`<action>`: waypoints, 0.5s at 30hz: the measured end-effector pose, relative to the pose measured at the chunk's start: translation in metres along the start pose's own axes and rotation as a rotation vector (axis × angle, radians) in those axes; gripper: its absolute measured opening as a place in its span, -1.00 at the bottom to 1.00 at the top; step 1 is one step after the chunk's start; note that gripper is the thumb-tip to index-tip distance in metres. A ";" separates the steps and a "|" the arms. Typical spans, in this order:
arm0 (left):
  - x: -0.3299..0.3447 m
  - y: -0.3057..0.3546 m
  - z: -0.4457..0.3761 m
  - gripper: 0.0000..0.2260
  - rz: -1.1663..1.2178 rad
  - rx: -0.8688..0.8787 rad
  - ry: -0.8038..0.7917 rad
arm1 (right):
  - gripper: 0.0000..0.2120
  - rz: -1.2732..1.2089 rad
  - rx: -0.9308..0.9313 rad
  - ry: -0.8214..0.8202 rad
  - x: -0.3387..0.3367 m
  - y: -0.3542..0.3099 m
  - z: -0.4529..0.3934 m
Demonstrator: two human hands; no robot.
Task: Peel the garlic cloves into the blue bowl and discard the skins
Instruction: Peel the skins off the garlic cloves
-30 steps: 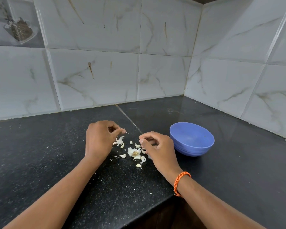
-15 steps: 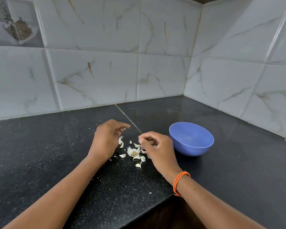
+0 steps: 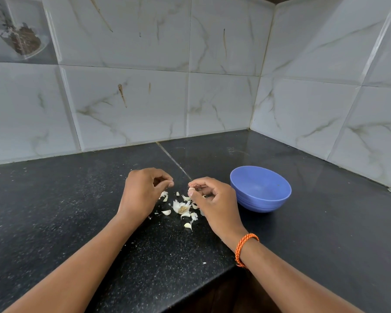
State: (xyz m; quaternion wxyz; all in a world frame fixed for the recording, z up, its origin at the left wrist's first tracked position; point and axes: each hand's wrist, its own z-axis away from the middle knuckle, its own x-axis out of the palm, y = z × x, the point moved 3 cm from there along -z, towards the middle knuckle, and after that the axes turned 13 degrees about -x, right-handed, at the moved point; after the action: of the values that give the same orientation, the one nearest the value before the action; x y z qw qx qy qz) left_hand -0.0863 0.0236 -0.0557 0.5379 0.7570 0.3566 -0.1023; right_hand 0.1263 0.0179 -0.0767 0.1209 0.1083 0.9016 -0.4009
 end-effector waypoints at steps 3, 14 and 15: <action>0.002 -0.003 -0.002 -0.80 0.004 0.017 -0.004 | -0.89 -0.013 0.014 0.003 0.000 0.000 0.000; -0.004 0.001 -0.002 -0.81 -0.006 0.047 0.075 | -0.90 -0.002 0.014 -0.009 0.001 -0.001 -0.001; -0.004 0.001 -0.001 -0.81 0.003 0.042 0.072 | -0.90 -0.008 0.017 -0.009 0.001 0.000 -0.001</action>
State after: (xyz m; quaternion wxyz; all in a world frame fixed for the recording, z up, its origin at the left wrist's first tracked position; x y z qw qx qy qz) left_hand -0.0882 0.0230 -0.0522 0.5088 0.7719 0.3723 -0.0814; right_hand 0.1254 0.0185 -0.0765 0.1226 0.1041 0.8981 -0.4094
